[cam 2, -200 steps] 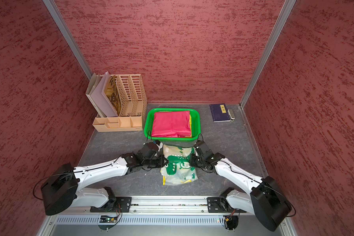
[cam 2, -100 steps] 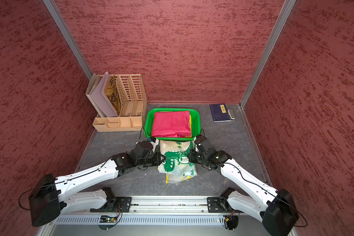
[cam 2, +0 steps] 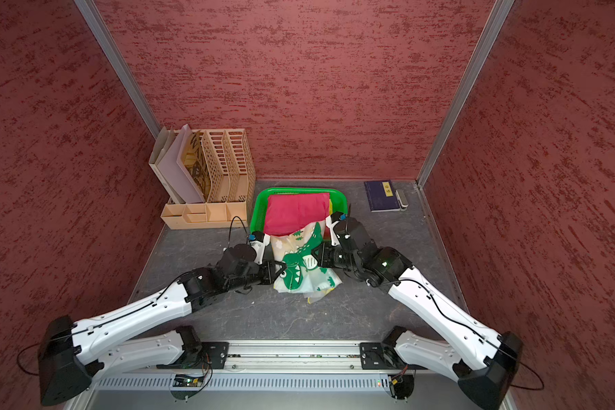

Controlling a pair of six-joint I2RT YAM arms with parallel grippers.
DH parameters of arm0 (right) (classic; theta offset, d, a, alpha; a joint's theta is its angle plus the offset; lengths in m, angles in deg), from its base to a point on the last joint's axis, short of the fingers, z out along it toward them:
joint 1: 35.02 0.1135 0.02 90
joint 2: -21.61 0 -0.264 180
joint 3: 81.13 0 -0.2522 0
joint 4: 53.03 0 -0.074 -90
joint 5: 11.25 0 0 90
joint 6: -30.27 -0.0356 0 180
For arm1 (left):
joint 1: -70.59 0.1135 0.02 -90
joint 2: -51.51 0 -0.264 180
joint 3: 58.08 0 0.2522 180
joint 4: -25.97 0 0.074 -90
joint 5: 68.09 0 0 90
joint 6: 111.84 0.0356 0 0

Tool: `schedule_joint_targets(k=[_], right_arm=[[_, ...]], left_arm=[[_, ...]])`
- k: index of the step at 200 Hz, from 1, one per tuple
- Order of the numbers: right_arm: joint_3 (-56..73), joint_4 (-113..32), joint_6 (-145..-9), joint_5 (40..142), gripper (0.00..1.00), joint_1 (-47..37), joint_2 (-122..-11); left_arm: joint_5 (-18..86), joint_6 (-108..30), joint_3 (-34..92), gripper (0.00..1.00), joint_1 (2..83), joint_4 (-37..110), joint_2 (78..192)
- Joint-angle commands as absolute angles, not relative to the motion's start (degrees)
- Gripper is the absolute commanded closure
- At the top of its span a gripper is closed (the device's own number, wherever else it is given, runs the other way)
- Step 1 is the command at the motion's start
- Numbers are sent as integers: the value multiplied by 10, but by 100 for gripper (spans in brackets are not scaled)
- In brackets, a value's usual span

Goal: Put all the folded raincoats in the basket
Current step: Place the raincoat in the basket.

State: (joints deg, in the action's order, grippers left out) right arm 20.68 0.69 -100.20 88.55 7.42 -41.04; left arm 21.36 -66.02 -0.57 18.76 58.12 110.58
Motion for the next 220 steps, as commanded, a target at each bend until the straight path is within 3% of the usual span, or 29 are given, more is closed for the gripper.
schedule_joint_targets(k=[1, 43, 97, 151, 220], right_arm=[[138, 7, -992, 920, 100, 87, -435], [20, 5, -962, 913, 100, 87, -523], [-113, -76, -953, 948, 100, 57, -681], [-92, -261, -982, 1047, 100, -25, -784], [16, -340, -995, 1041, 100, -65, -825]], left_arm=[[187, -631, 49, 100, 181, 570, 1072], [165, -570, 143, 100, 221, 631, 1064], [226, -510, 212, 100, 347, 608, 1105], [292, -441, 222, 99, 453, 512, 1206], [349, -444, 219, 96, 505, 438, 1326]])
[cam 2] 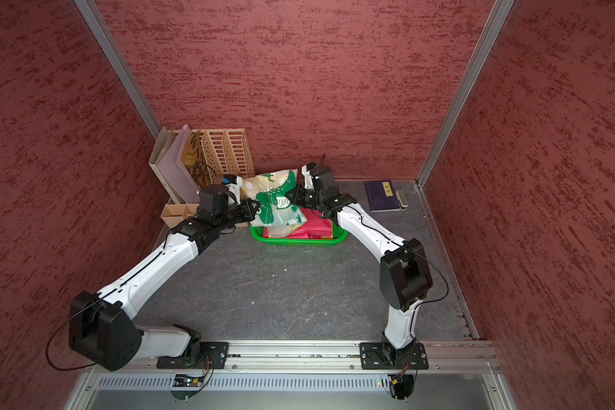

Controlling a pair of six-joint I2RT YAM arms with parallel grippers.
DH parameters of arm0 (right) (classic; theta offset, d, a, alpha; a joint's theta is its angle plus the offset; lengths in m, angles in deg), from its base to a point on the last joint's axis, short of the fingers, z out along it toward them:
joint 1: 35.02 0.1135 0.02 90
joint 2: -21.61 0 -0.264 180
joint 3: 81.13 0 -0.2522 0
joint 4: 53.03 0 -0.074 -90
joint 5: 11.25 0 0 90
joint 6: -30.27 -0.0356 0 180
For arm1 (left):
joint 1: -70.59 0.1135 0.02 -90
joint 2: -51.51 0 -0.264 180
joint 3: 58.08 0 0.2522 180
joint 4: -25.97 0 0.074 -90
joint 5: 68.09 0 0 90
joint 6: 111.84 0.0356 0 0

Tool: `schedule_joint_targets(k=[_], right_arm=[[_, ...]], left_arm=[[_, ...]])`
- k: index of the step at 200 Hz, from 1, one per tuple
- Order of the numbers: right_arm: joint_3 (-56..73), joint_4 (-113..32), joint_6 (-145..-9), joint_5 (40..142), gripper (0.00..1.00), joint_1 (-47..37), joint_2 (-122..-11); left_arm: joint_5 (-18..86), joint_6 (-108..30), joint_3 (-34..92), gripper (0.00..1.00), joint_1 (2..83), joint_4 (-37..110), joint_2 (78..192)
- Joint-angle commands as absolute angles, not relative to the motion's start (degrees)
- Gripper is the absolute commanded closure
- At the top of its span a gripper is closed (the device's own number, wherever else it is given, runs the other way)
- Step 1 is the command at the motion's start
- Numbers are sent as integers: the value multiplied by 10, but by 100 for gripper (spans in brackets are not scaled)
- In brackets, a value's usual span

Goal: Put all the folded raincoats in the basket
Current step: Place the raincoat in the basket.

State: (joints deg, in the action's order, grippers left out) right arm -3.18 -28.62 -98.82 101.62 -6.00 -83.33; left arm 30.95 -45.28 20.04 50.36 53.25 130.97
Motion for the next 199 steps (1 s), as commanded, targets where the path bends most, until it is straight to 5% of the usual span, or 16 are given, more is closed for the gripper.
schedule_joint_targets(k=[1, 98, 110, 124, 148, 168, 199], right_arm=[[18, -340, -995, 1041, 100, -65, -825], [90, -315, -919, 1034, 100, -117, -850], [87, -310, -916, 1038, 96, -122, -855], [84, -303, -911, 1040, 88, -127, -858], [74, -270, -895, 1035, 57, -129, -857], [72, -254, -884, 1024, 47, -130, -844], [29, -197, -853, 1001, 40, -135, -816]], left_arm=[[349, -445, 219, 96, 504, 437, 1327], [387, -478, 220, 83, 502, 412, 1429], [369, -478, 237, 73, 502, 445, 1437], [332, -475, 268, 41, 500, 505, 1448], [285, -446, 312, 16, 491, 576, 1458], [258, -432, 332, 0, 484, 604, 1448], [241, -422, 349, 0, 485, 617, 1417]])
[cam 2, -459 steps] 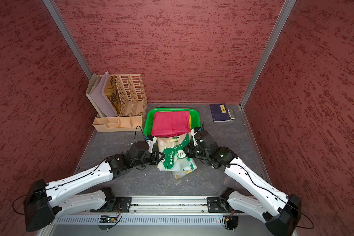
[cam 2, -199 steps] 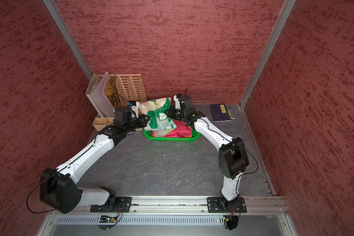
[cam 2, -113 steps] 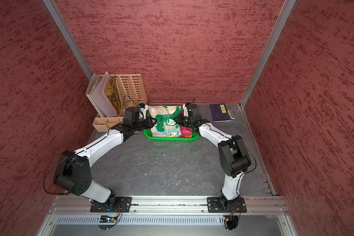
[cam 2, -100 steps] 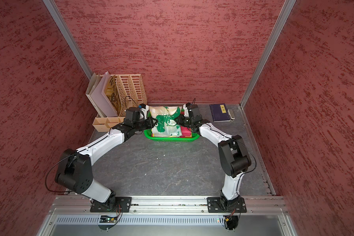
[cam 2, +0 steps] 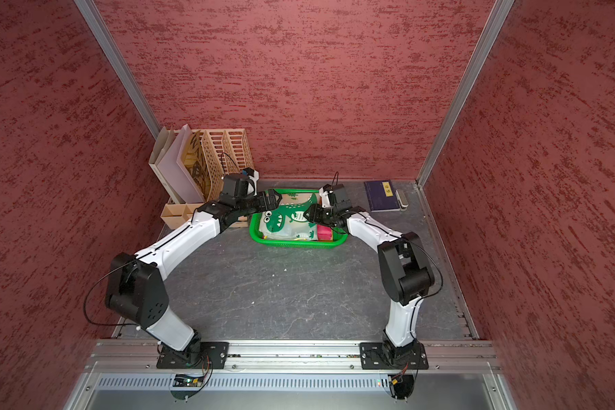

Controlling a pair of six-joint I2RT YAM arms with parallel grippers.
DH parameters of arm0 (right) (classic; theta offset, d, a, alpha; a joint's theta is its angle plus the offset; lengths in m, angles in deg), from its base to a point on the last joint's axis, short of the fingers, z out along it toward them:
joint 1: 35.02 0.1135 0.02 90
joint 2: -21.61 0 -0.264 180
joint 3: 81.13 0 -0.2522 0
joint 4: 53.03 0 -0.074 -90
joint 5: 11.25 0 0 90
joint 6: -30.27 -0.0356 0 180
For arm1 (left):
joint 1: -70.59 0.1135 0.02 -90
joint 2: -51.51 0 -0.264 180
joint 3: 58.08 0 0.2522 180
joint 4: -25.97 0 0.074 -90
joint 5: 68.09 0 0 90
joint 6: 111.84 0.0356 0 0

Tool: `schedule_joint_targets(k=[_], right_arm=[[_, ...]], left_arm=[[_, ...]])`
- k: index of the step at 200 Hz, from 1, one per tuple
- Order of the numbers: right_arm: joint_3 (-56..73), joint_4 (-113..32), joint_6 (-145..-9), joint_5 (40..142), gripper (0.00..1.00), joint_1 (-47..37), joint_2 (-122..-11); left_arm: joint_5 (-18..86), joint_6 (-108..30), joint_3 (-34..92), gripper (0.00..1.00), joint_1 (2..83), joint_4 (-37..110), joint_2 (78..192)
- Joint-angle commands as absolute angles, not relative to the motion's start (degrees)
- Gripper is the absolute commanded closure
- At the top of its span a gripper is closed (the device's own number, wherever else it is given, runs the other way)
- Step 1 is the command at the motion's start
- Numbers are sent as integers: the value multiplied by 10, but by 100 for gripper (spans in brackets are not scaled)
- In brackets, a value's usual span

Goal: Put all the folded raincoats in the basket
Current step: Place the raincoat in the basket.

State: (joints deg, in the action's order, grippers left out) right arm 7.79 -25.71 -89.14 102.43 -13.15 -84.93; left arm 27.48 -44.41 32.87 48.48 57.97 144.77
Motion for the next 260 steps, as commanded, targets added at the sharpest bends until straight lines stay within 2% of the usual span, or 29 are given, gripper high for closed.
schedule_joint_targets(k=[1, 42, 75, 117, 156, 222, 260], right_arm=[[27, -194, -852, 1000, 40, -135, -816], [-40, -101, -821, 944, 38, -135, -752], [-31, -138, -859, 990, 39, -132, -715], [-14, -184, -899, 1029, 49, -115, -765], [19, -231, -912, 1043, 53, -108, -830], [73, -265, -889, 1028, 53, -108, -888], [70, -258, -871, 1023, 50, -109, -875]], left_arm=[[240, -422, 350, 0, 485, 618, 1415], [259, -424, 374, 0, 488, 627, 1372], [297, -461, 357, 0, 492, 583, 1372], [320, -545, 275, 0, 499, 442, 1399], [367, -591, 286, 0, 500, 392, 1488], [377, -613, 277, 0, 499, 366, 1578], [379, -603, 285, 0, 499, 387, 1589]])
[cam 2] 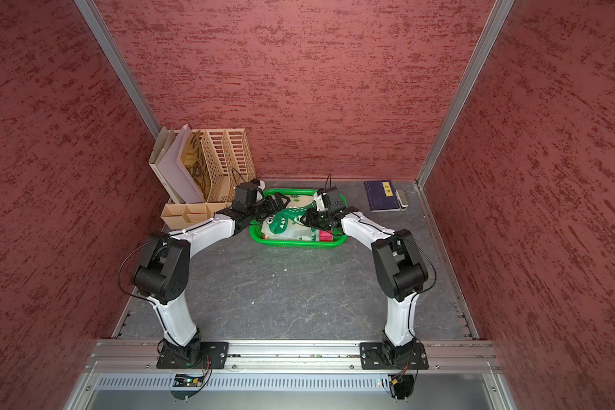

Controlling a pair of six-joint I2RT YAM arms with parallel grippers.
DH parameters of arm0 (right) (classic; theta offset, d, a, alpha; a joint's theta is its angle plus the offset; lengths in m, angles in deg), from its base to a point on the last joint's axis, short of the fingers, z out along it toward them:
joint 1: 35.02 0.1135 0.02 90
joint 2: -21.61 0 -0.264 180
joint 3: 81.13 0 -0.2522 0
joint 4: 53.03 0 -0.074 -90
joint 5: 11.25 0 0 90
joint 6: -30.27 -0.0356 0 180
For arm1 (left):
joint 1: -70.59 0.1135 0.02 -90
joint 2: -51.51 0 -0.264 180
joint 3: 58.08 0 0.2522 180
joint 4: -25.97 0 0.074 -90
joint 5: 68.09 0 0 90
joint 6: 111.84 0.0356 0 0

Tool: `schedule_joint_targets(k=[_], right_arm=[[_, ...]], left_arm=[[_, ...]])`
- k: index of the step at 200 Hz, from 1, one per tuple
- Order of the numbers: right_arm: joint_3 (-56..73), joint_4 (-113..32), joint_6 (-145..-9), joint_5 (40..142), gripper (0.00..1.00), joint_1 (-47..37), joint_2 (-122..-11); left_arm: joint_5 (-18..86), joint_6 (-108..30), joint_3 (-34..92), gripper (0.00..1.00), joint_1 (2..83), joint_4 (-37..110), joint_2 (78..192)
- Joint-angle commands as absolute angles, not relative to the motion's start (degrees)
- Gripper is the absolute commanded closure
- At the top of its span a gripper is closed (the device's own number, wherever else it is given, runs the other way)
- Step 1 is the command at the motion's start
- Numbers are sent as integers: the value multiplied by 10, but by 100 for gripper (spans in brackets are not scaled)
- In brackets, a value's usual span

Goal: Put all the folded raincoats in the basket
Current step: Place the raincoat in the basket.

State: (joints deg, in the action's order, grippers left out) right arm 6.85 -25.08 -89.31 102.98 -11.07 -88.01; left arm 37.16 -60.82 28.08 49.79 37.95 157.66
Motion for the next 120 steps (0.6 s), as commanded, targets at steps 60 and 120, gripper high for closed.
schedule_joint_targets(k=[60, 120], right_arm=[[62, -221, -804, 974, 11, -109, -738], [174, -189, -706, 774, 2, -109, -569]], left_arm=[[276, -474, 355, 0, 472, 493, 1490], [133, -385, 146, 0, 469, 311, 1314]])
